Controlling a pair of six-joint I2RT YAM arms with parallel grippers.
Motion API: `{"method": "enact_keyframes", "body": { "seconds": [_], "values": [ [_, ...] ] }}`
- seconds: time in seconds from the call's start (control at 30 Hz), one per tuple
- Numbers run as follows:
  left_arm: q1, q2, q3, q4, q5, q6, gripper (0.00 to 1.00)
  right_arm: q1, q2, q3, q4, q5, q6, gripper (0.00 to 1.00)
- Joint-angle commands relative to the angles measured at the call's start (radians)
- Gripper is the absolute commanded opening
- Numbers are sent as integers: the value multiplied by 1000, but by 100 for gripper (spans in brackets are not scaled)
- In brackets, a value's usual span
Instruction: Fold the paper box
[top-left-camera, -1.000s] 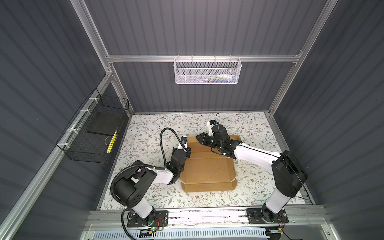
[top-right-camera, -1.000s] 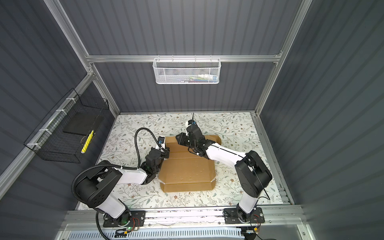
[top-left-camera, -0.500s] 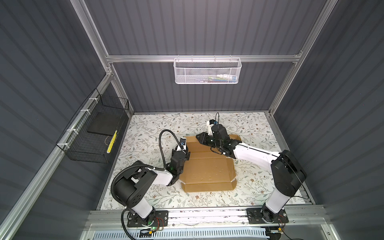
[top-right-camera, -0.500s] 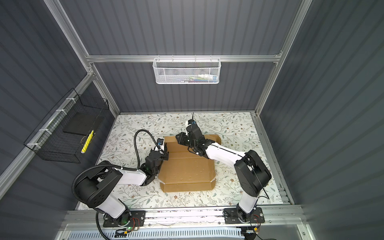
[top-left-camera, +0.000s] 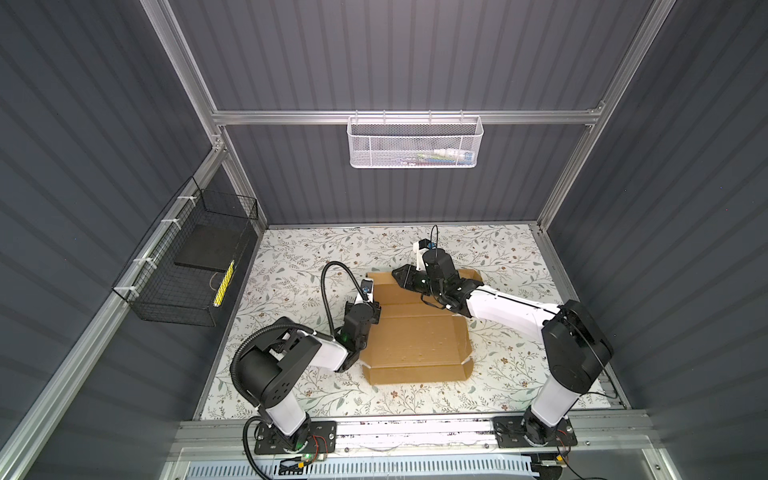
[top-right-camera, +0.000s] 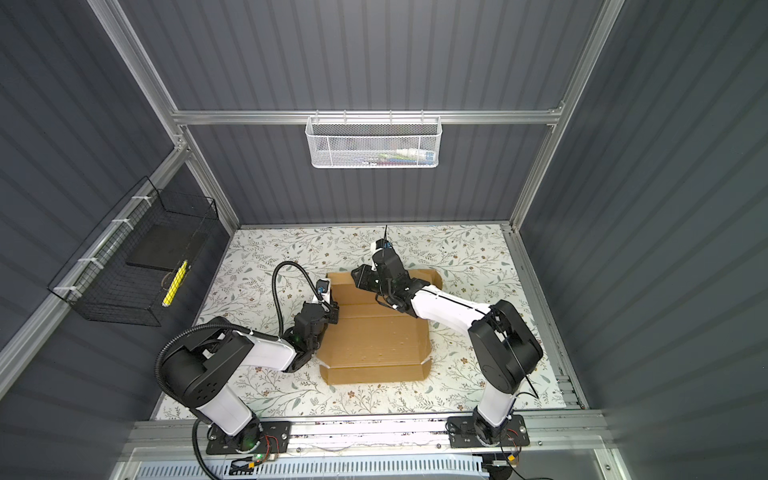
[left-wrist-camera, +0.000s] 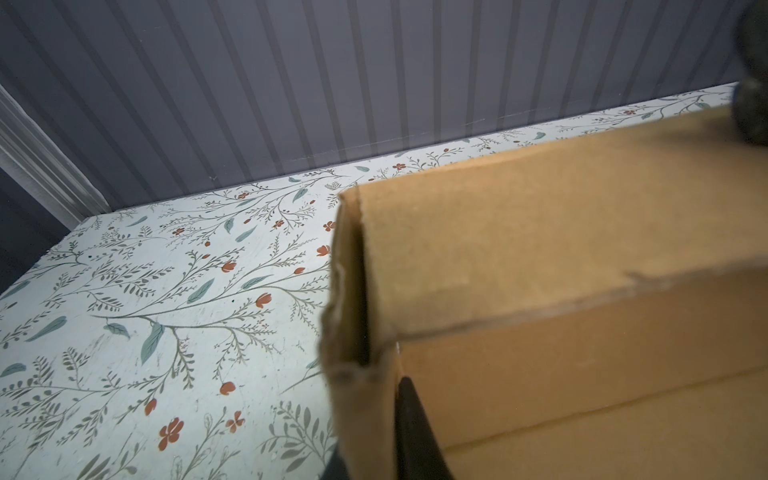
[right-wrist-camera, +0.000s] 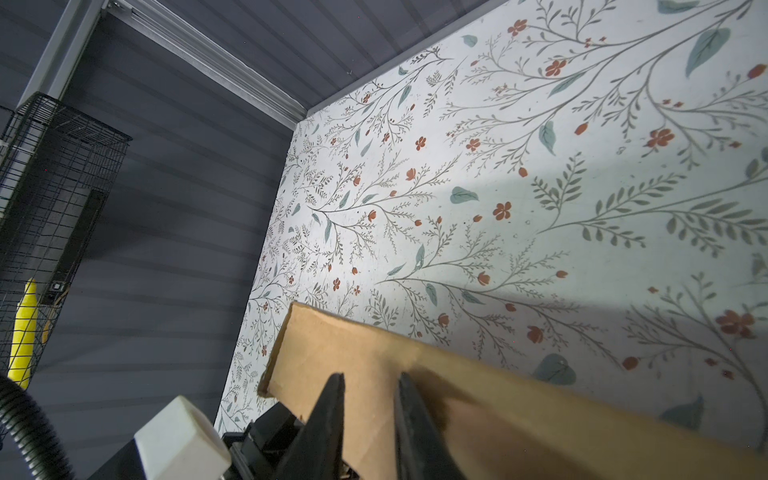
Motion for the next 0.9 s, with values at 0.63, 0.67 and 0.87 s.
{"method": "enact_keyframes", "body": {
  "seconds": [0.63, 0.67, 0.87],
  "values": [
    [5, -9, 26, -9, -22, -15, 6, -1, 34, -6, -78, 8, 7, 25],
    [5, -9, 25, -9, -21, -18, 10, -1, 35, -6, -78, 8, 8, 25],
    [5, -9, 14, 11, -18, -33, 30, -1, 29, -6, -81, 9, 6, 26]
  ]
}}
